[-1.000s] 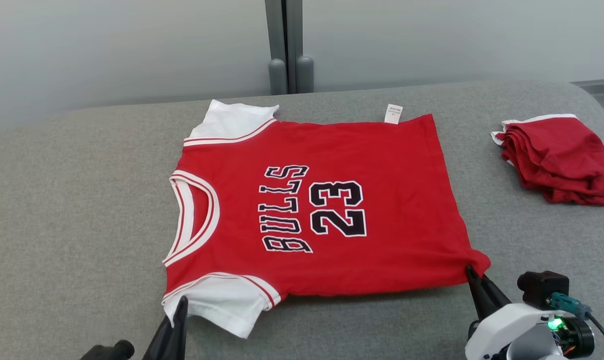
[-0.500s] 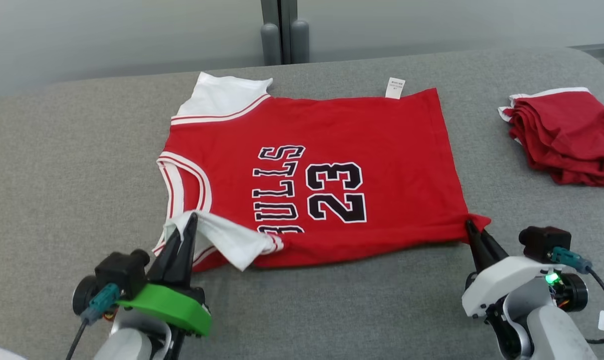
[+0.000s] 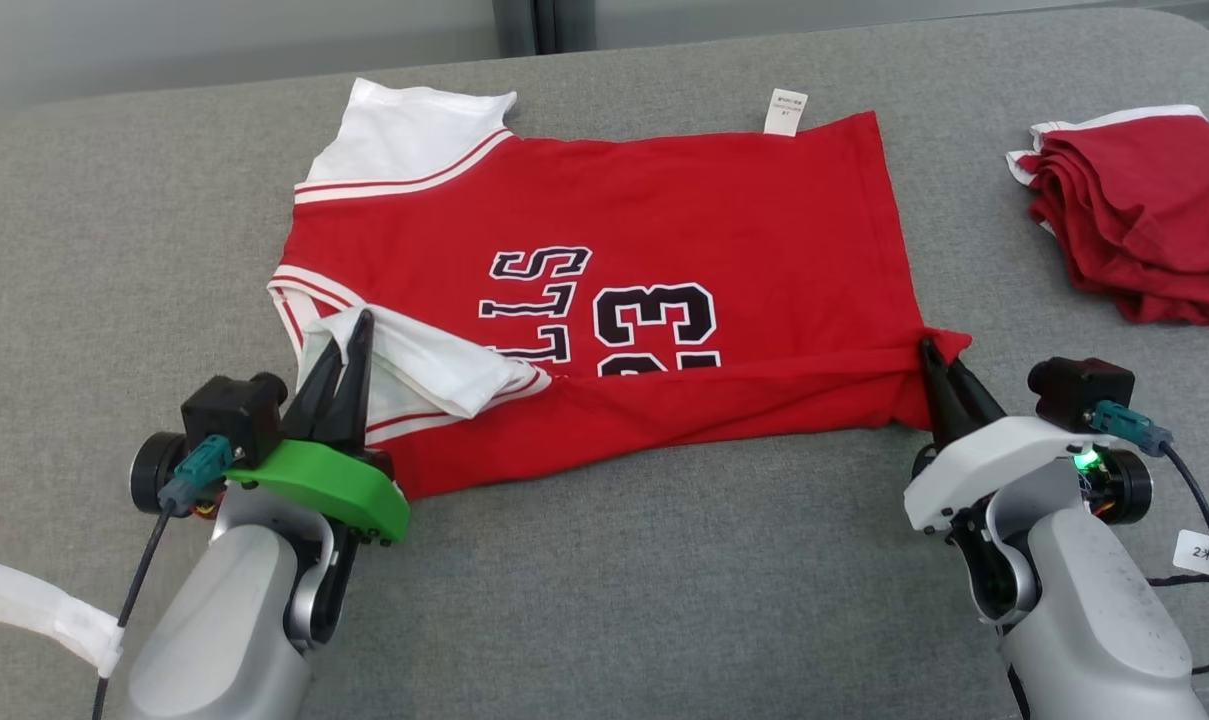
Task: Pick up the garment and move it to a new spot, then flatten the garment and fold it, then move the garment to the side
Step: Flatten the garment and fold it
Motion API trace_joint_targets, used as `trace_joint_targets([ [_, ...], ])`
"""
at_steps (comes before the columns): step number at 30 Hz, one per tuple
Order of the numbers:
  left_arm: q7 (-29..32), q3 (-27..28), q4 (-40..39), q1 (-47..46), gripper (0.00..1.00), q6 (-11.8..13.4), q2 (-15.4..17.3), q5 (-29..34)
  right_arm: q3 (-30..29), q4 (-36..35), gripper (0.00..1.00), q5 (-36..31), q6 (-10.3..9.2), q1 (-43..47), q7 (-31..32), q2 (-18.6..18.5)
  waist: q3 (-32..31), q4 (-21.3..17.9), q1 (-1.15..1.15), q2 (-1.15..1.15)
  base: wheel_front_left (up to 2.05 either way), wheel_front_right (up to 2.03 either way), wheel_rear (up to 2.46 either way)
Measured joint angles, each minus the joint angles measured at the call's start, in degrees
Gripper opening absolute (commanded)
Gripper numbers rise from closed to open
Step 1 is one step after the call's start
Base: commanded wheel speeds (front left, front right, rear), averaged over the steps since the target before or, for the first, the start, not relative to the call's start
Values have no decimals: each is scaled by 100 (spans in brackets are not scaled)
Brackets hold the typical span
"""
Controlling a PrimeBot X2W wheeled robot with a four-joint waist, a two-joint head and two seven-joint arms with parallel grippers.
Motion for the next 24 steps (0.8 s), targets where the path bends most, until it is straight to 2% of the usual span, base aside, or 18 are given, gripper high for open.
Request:
trace_joint_targets([
  [1,-1,46,69,-59,0,-3,-31,4,22,63,51,1,0,-68,-66,-2,20,-7,0,0,0,0,0],
  [2,-2,94,130,-113,0,-7,-55,23,55,110,100,0,0,-129,-136,-1,35,-13,0,0,0,0,0],
  [6,-20,350,146,-246,0,-11,-168,138,166,260,100,-1,0,-261,-343,1,50,-22,0,0,0,0,0],
  [7,-20,420,136,-258,10,-14,-200,185,193,287,100,-10,0,-279,-400,0,46,-25,0,0,0,0,0],
  [8,-20,489,132,-258,24,-45,-230,233,216,298,100,-31,0,-292,-452,-1,38,-28,0,0,0,0,0],
  [9,-20,537,119,-258,68,-68,-257,277,240,305,100,-56,0,-294,-479,-3,28,-32,0,0,0,0,0],
  [10,-21,579,104,-257,100,-96,-275,330,266,304,100,-60,0,-294,-506,-2,18,-36,0,0,0,0,0],
  [17,-26,856,-56,-2,100,-223,-447,556,241,0,100,-296,0,-36,-675,-2,-131,-49,0,0,0,0,0],
  [24,-26,1110,-390,717,100,-307,-482,603,91,-565,100,-557,0,559,-659,-1,-405,-22,0,0,0,0,0],
])
